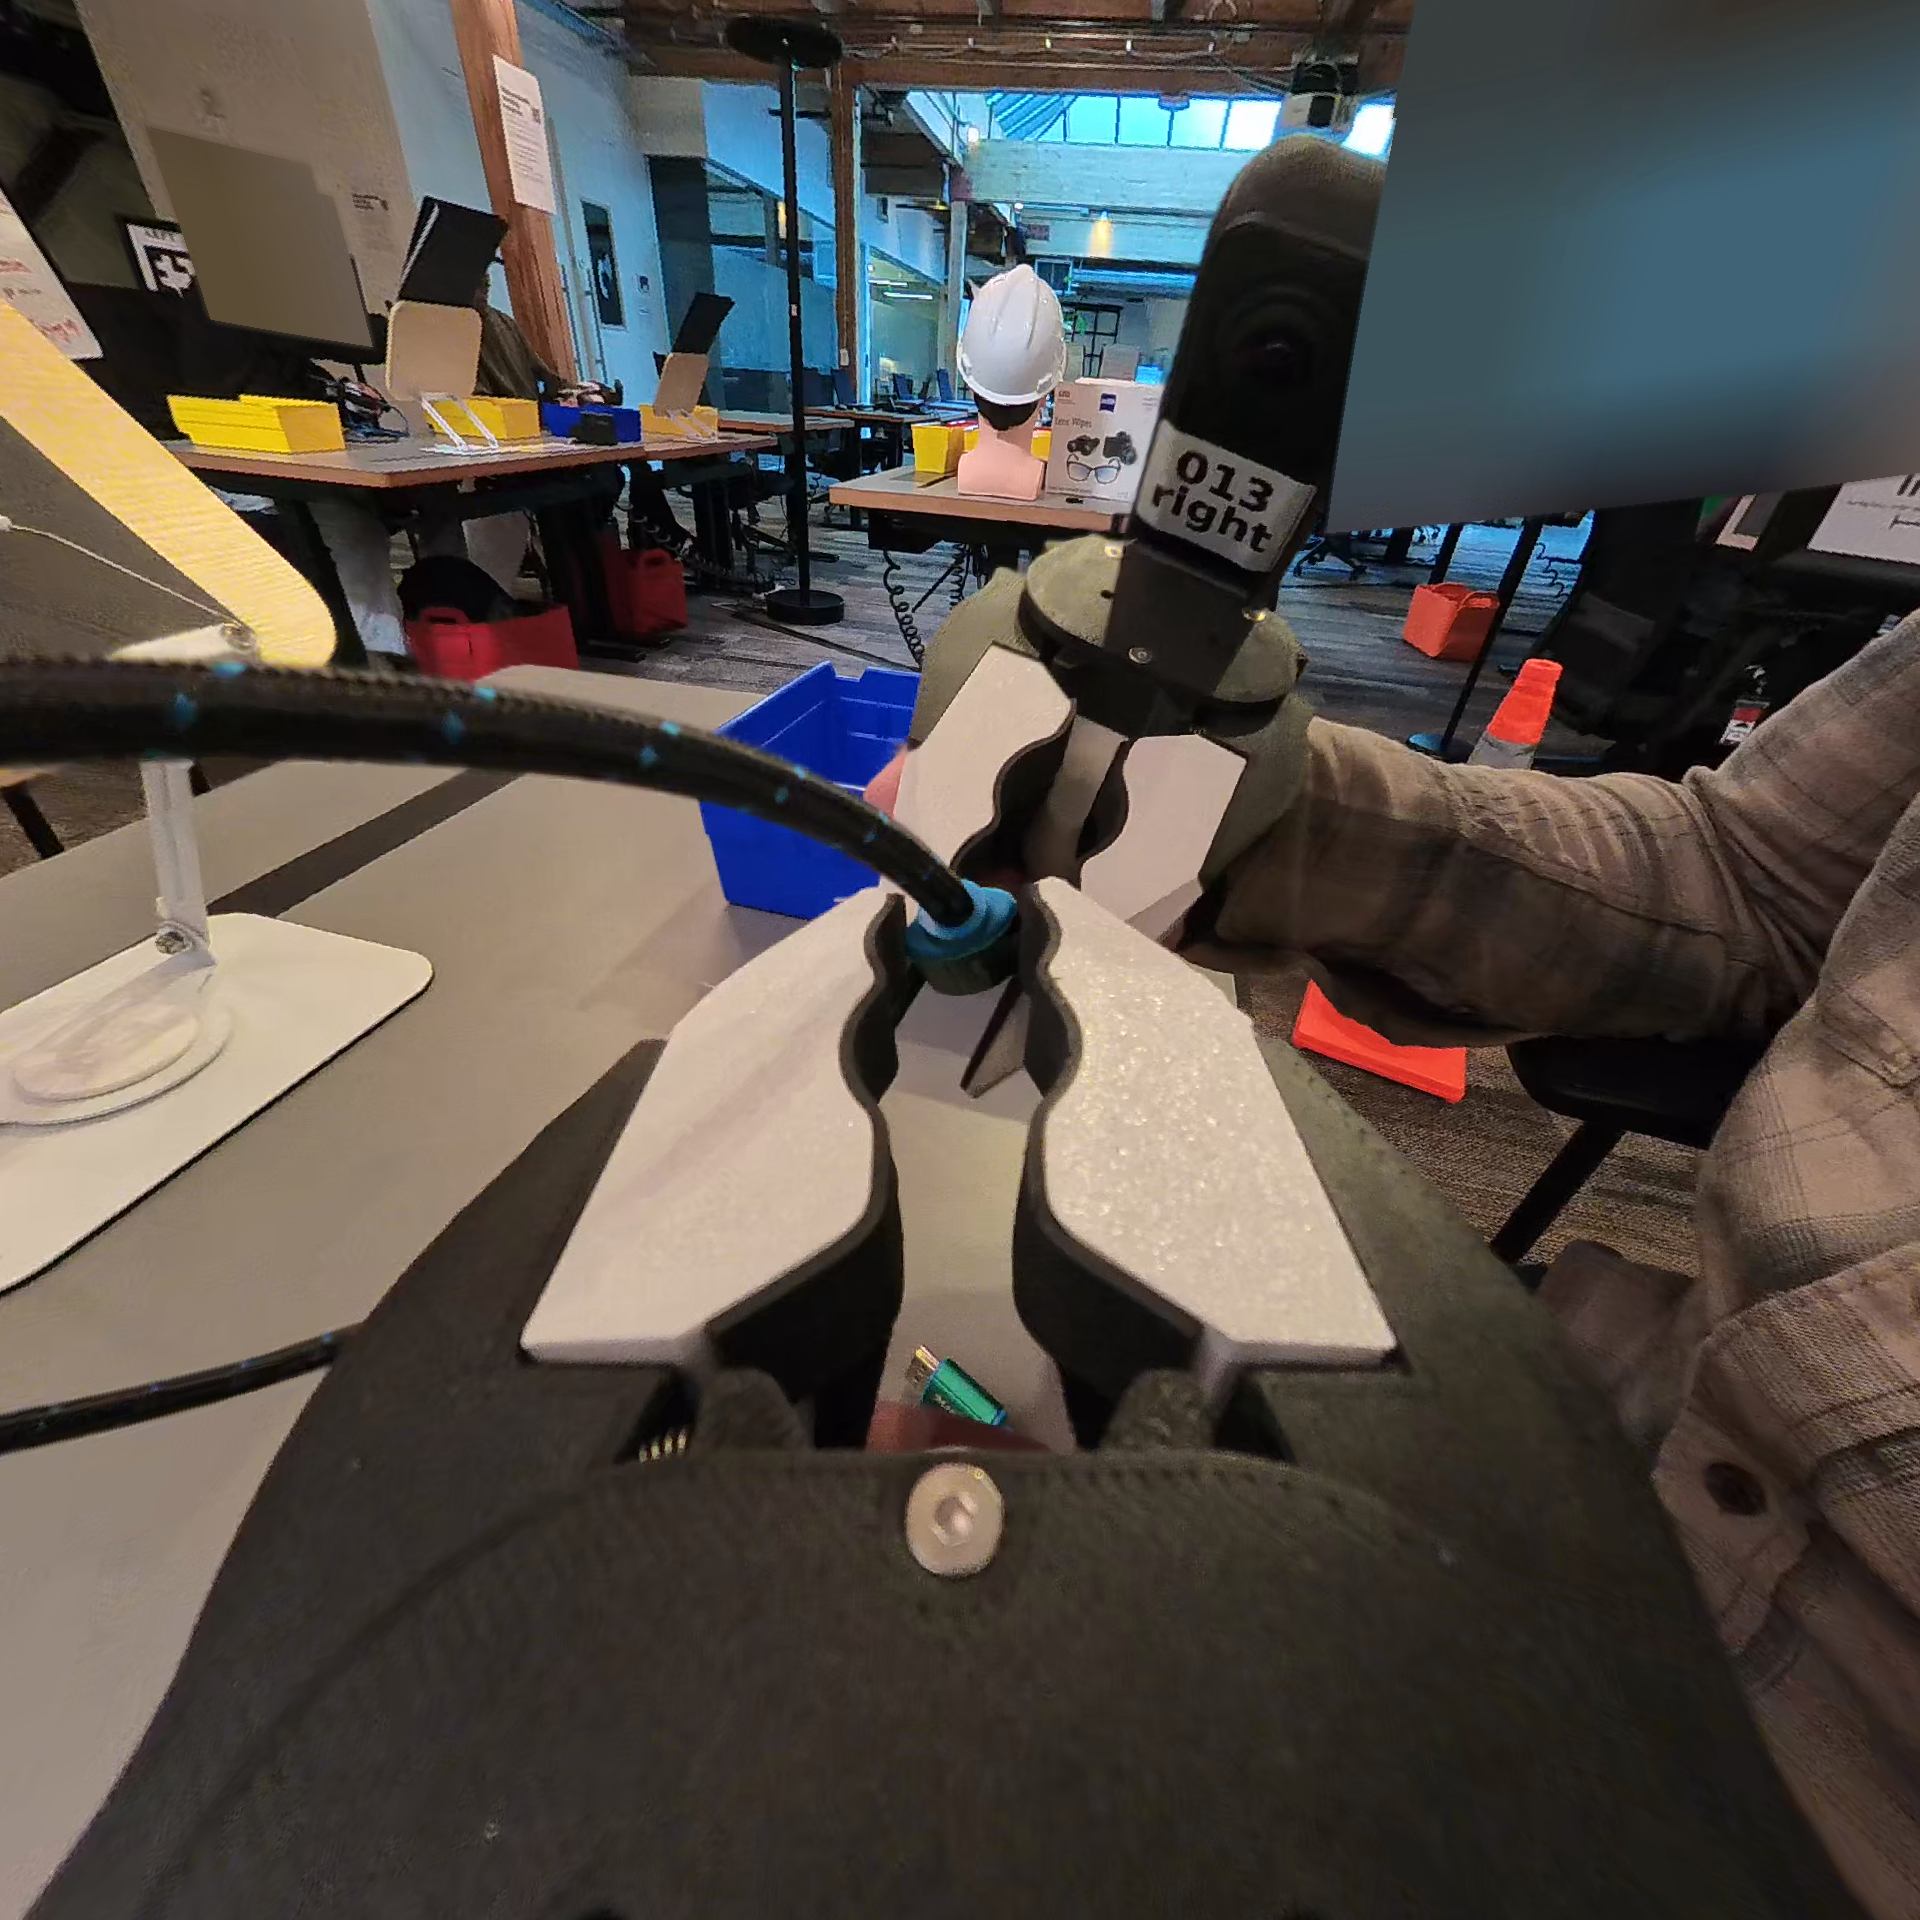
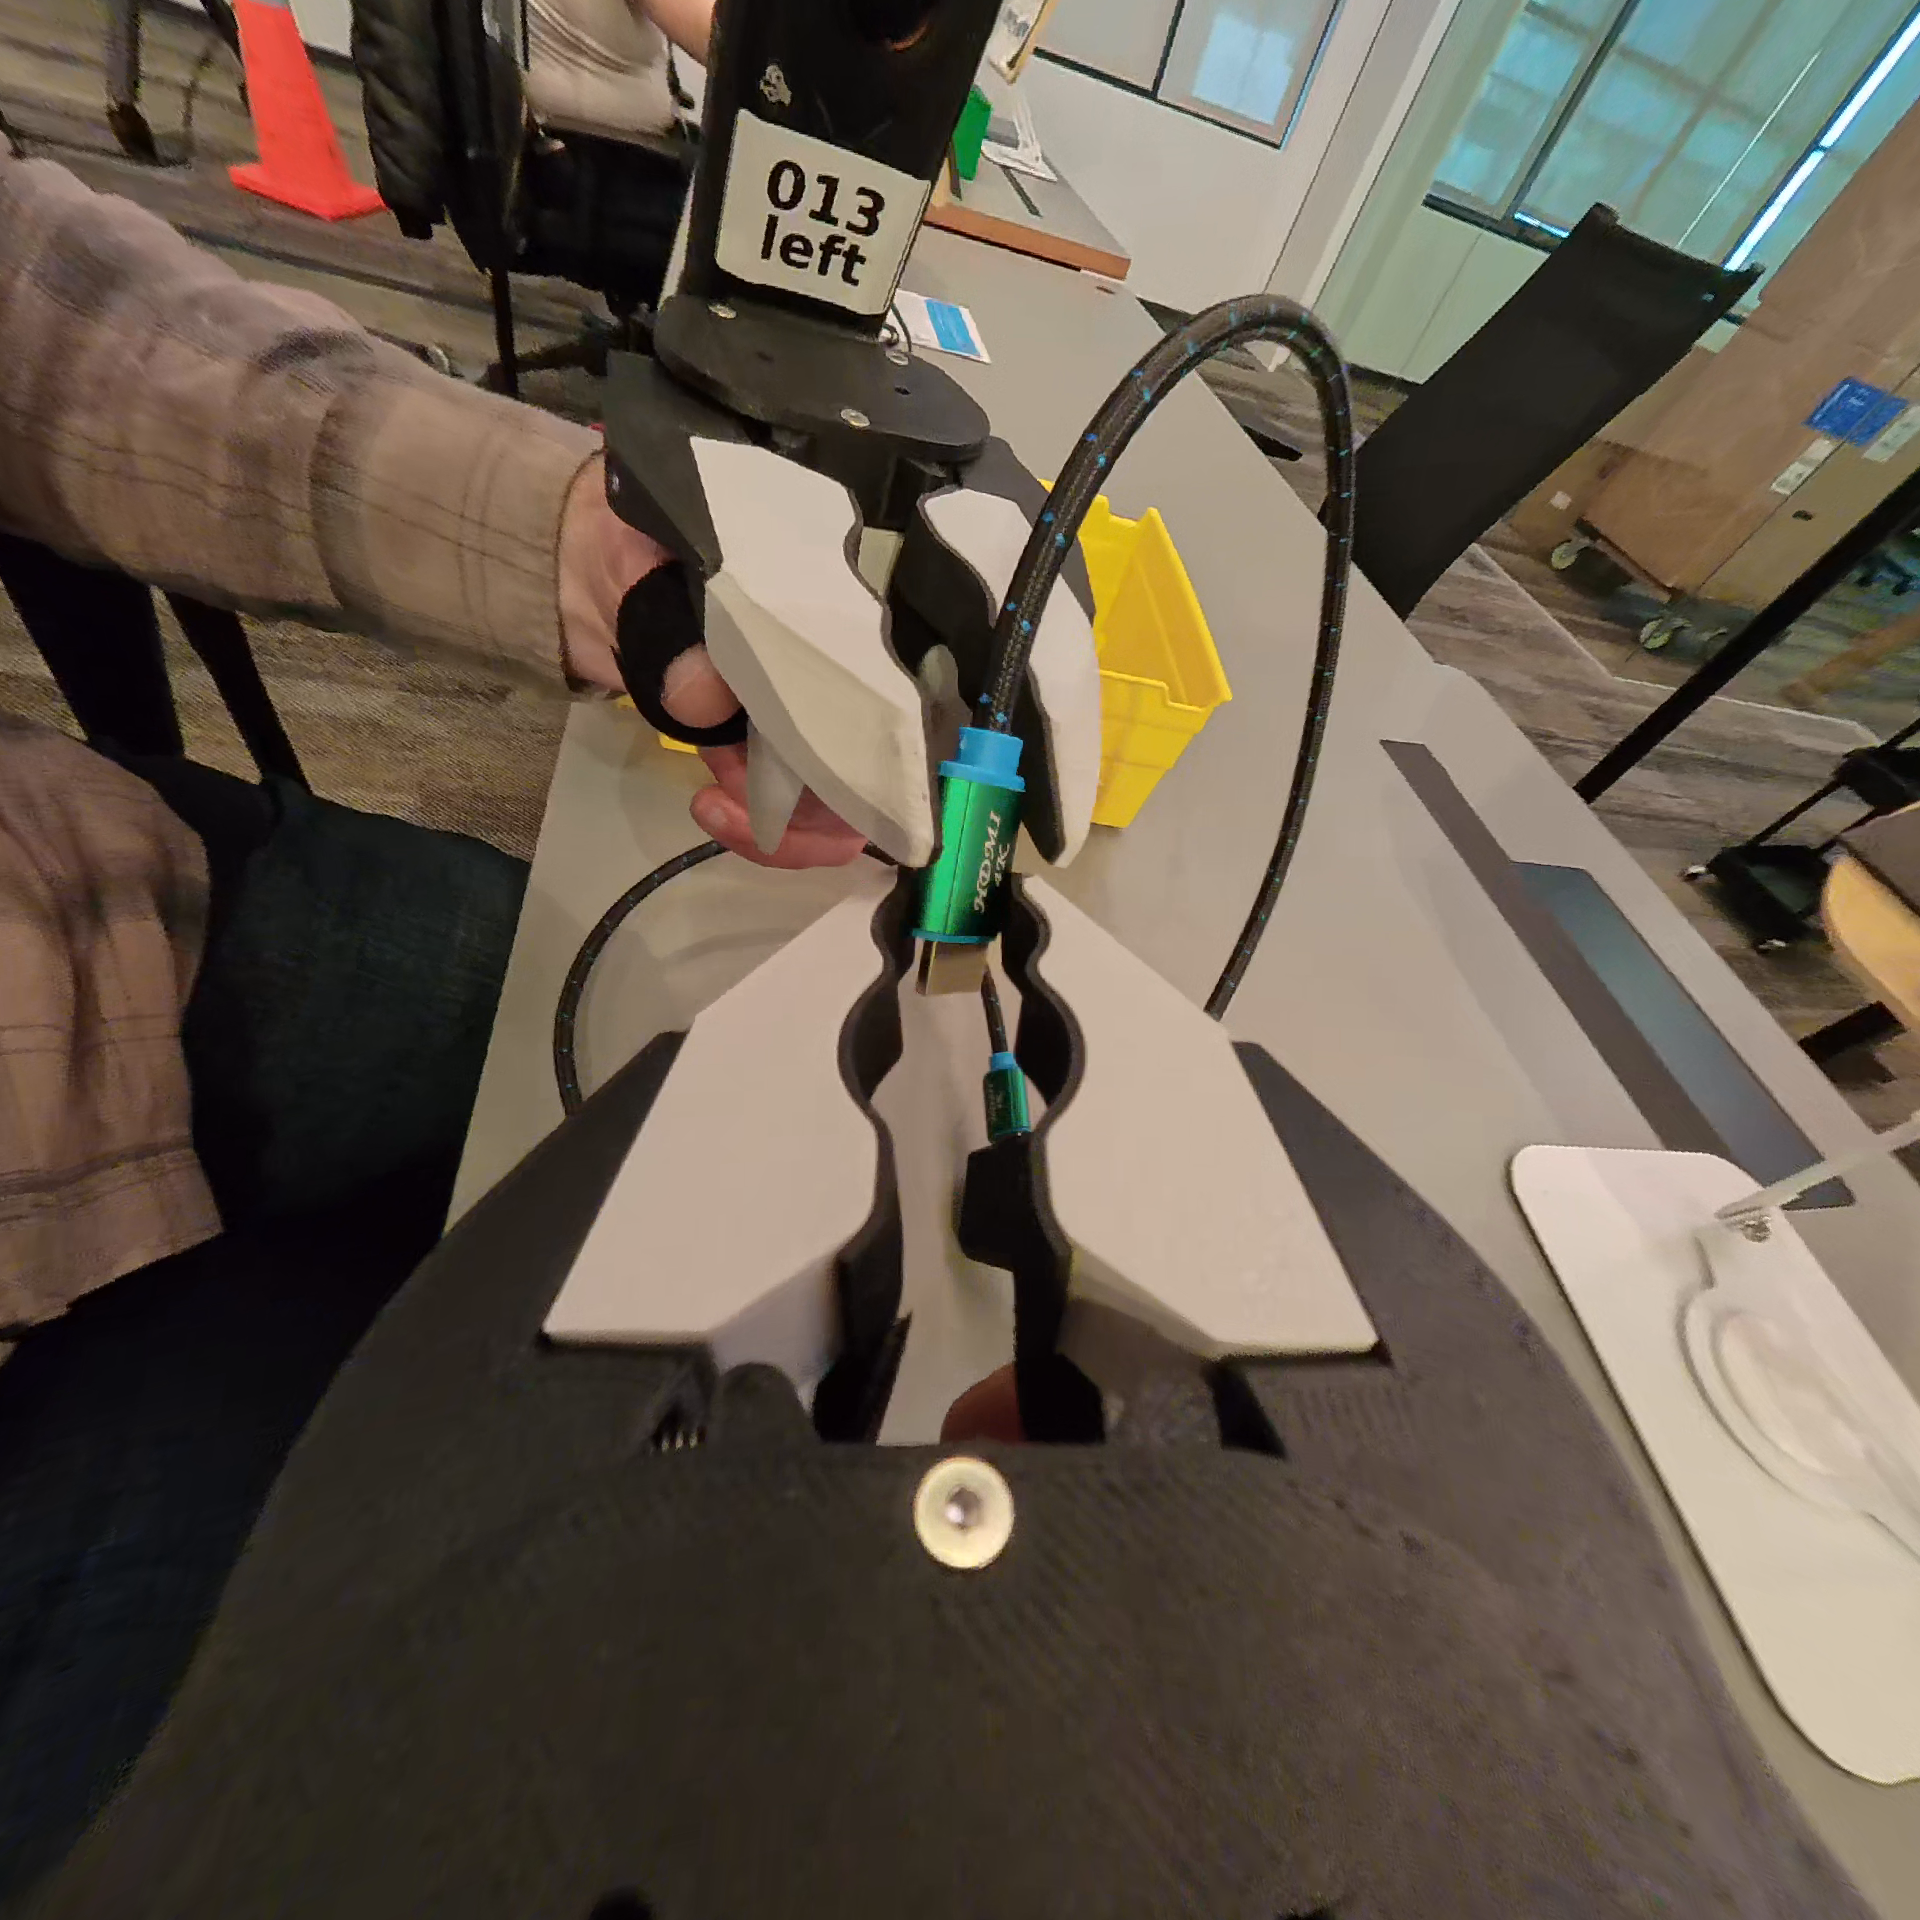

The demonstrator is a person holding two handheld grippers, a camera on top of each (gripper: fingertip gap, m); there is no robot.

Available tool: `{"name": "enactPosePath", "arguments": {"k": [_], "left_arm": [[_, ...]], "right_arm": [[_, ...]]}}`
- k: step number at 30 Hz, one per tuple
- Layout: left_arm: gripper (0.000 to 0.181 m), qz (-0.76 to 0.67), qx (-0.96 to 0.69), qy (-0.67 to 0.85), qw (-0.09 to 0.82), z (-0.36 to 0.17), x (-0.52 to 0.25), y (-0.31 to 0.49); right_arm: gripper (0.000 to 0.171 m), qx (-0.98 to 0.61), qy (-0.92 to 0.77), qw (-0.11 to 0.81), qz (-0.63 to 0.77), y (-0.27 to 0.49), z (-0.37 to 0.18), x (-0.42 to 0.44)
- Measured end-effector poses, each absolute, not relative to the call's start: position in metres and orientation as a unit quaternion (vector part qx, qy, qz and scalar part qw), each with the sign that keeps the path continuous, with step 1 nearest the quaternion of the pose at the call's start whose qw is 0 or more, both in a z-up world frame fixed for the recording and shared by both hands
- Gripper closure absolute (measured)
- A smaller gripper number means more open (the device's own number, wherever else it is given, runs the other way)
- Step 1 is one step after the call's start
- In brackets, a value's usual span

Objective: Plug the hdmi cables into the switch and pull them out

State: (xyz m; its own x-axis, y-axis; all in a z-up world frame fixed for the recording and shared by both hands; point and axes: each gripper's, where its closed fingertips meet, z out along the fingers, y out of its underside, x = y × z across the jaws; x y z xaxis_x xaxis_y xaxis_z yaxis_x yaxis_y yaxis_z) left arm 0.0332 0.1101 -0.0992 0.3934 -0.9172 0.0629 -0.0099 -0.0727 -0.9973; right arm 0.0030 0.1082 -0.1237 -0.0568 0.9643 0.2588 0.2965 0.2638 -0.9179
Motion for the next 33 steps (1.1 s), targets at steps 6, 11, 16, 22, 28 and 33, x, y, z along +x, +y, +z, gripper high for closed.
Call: {"name": "enactPosePath", "arguments": {"k": [6, 11, 16, 22, 28, 33], "left_arm": [[0.161, -0.409, -0.616, 0.369, 0.563, -0.097, 0.031, 0.112], [0.144, -0.445, -0.624, 0.350, 0.539, -0.094, 0.032, 0.110], [0.144, -0.441, -0.634, 0.347, 0.532, -0.096, 0.034, 0.112], [0.146, -0.458, -0.645, 0.330, 0.515, -0.097, 0.037, 0.113], [0.154, -0.428, -0.680, 0.322, 0.501, -0.105, 0.035, 0.120], [0.156, -0.406, -0.704, 0.316, 0.489, -0.109, 0.031, 0.124]], "right_arm": [[0.159, -0.476, -0.652, 0.519, 0.281, 0.115, -0.120, 0.003], [0.163, -0.455, -0.679, 0.546, 0.185, 0.123, -0.126, 0.005], [0.162, -0.439, -0.694, 0.556, 0.129, 0.127, -0.129, 0.006], [0.162, -0.411, -0.704, 0.576, 0.048, 0.134, -0.128, 0.006], [0.162, -0.388, -0.711, 0.586, -0.020, 0.140, -0.129, 0.007], [0.162, -0.384, -0.698, 0.602, -0.047, 0.146, -0.123, 0.008]]}}
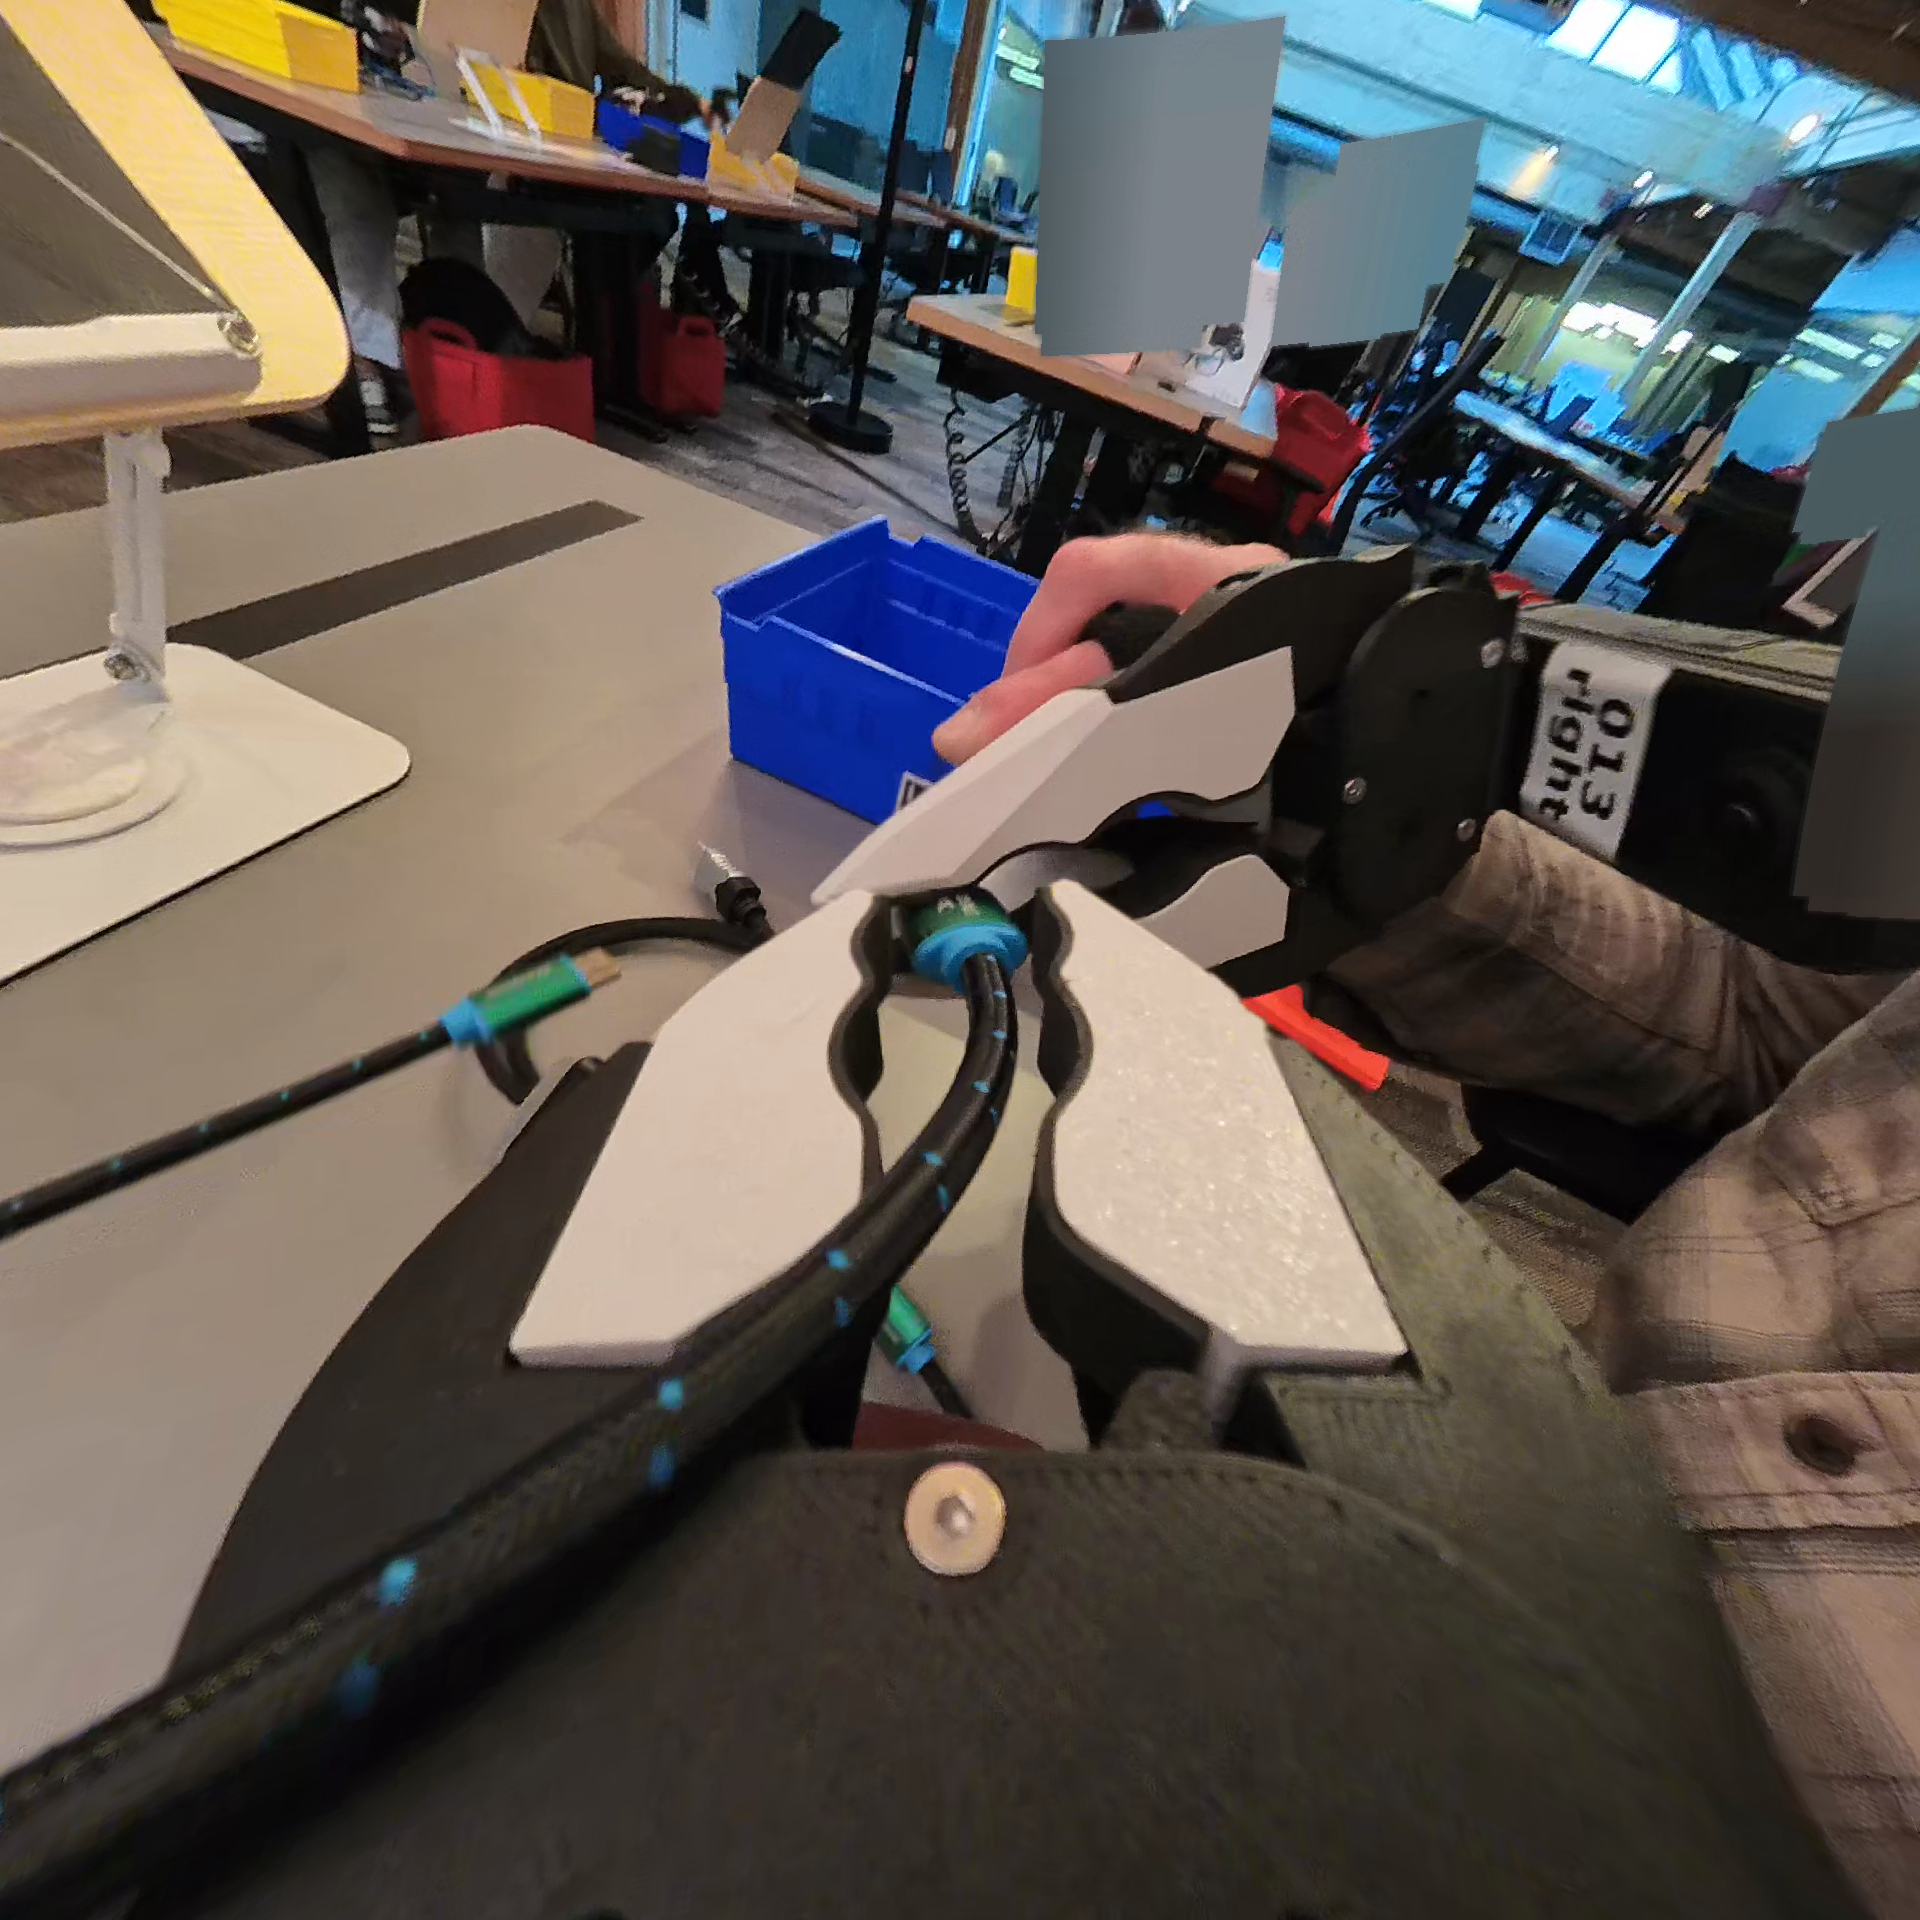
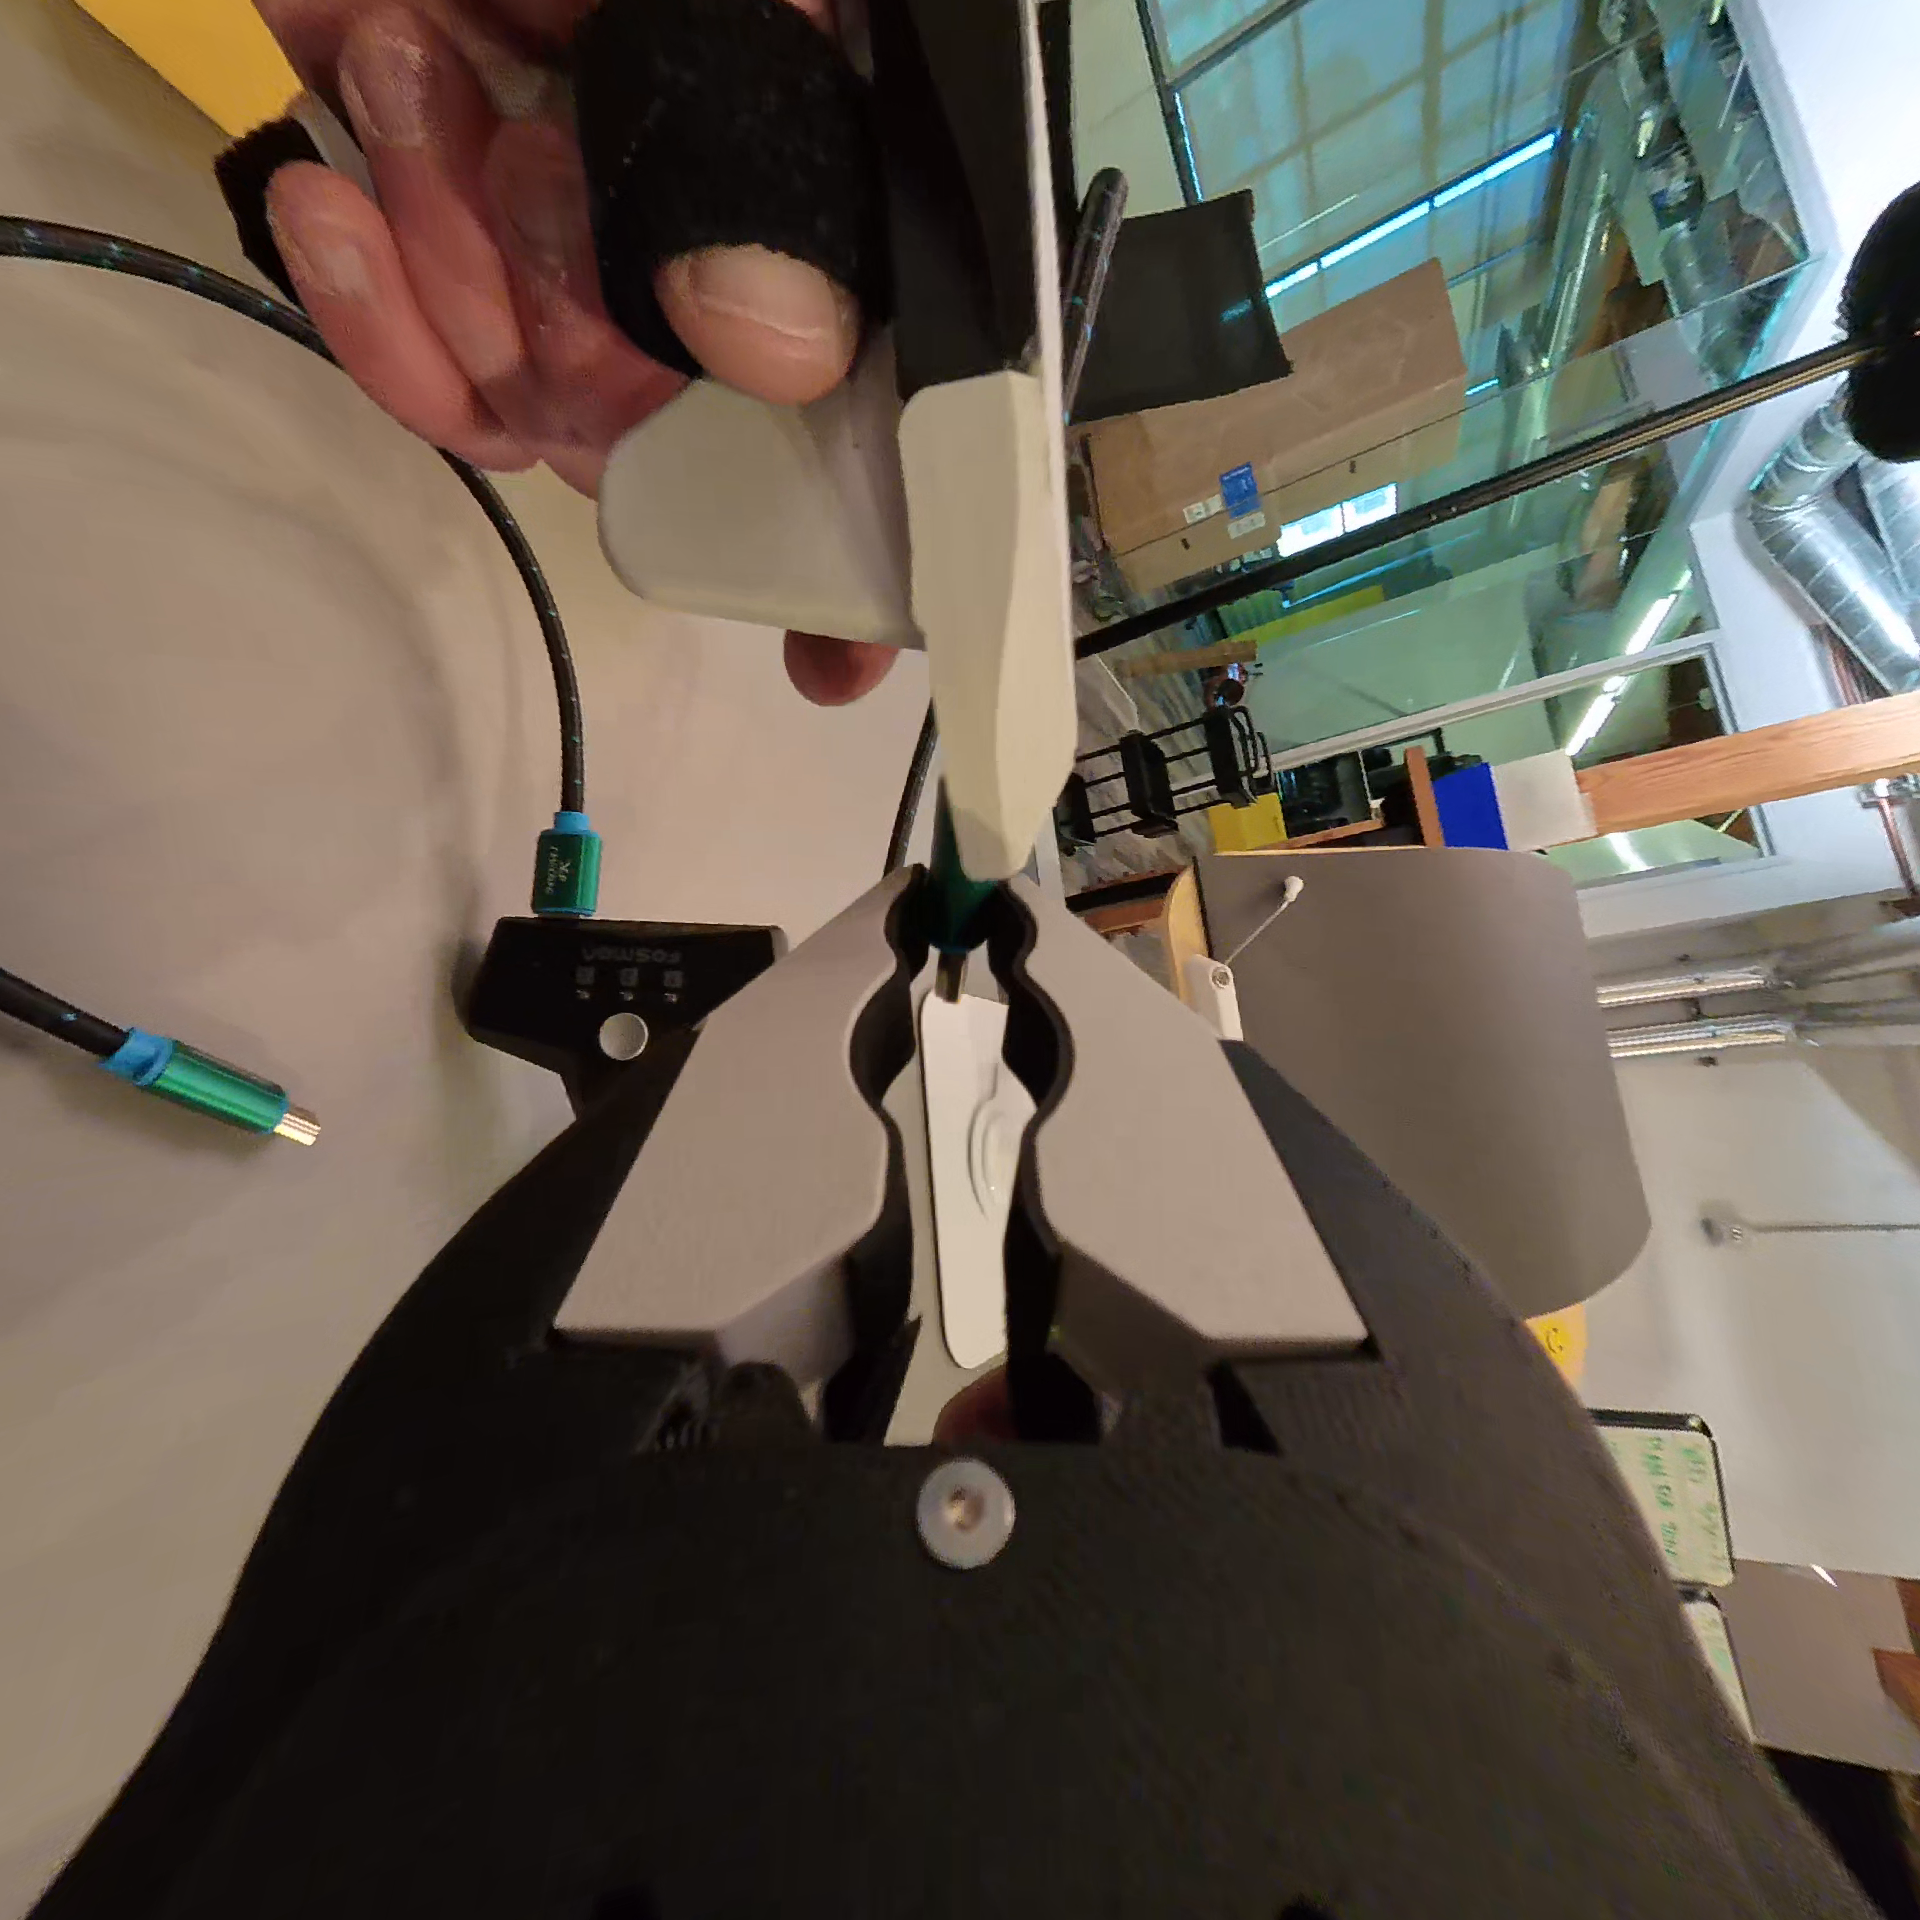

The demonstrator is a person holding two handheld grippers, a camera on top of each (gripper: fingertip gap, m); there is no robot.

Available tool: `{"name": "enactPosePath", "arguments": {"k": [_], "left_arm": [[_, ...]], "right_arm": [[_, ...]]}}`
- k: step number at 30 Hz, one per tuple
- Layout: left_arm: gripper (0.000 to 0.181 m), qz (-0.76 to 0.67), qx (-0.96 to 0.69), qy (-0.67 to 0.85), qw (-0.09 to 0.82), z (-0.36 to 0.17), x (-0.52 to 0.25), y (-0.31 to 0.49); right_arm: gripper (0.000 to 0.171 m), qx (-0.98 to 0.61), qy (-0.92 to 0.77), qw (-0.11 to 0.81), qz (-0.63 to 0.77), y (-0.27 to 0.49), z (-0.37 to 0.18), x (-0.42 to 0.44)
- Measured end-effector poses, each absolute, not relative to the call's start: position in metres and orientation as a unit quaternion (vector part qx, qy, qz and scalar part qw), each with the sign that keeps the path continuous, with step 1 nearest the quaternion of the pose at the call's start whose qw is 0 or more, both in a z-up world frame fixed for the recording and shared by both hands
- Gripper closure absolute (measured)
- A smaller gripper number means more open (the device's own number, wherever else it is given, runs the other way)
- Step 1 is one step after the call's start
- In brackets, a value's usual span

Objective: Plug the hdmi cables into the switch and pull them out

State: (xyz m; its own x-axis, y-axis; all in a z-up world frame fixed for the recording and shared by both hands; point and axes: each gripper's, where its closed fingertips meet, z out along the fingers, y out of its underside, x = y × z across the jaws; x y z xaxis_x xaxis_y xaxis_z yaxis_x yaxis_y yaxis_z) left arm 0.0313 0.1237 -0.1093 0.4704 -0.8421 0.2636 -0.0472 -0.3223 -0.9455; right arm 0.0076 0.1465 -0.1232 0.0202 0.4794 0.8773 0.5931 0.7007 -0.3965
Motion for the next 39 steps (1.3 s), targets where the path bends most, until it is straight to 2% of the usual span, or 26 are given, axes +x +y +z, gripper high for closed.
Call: {"name": "enactPosePath", "arguments": {"k": [14, 39], "left_arm": [[0.160, -0.383, -0.727, 0.316, 0.474, -0.1198, 0.0327, 0.1256], [0.160, -0.361, -0.720, 0.306, 0.508, -0.1161, 0.0313, 0.1305]], "right_arm": [[0.162, -0.371, -0.694, 0.612, -0.075, 0.1517, -0.1226, 0.0085], [0.162, -0.365, -0.682, 0.627, -0.098, 0.1554, -0.1200, 0.0088]]}}
